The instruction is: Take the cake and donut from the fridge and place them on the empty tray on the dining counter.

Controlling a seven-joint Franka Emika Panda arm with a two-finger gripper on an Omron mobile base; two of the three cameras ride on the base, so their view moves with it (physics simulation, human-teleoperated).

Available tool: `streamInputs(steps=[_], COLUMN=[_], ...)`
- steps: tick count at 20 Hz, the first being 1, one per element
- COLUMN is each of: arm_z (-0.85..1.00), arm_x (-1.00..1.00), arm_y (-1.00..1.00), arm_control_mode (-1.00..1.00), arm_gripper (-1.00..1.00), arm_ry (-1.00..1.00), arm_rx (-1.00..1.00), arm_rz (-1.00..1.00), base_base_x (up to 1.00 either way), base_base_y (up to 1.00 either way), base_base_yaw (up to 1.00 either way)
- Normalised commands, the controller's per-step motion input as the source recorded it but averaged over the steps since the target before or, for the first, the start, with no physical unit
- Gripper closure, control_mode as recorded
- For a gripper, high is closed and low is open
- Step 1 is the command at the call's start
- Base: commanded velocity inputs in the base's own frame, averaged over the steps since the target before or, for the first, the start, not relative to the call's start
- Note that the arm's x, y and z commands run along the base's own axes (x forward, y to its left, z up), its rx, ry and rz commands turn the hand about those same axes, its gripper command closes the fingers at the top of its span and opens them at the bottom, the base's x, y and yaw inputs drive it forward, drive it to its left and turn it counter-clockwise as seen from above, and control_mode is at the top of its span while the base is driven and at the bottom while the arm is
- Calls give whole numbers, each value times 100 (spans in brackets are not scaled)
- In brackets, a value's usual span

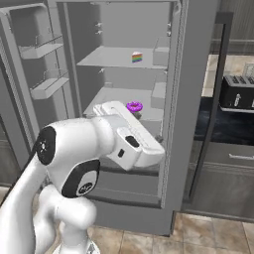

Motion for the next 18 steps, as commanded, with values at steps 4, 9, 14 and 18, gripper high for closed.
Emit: streamInputs(steps=[4, 9, 14, 18], arm_z=[5, -5, -20, -27], arm_x=[-9, 0, 0, 17], arm_y=[94, 92, 90, 62], arm_control_mode=[-100, -100, -100, -100], arm_gripper=[-100, -100, -100, -100], arm_ry=[41, 7, 2, 0], arm_rx=[14, 1, -5, -27], arm_rz=[32, 30, 26, 18], base_base_x=[0, 0, 0, 0], base_base_y=[0, 0, 0, 0], base_base_yaw=[0, 0, 0, 0])
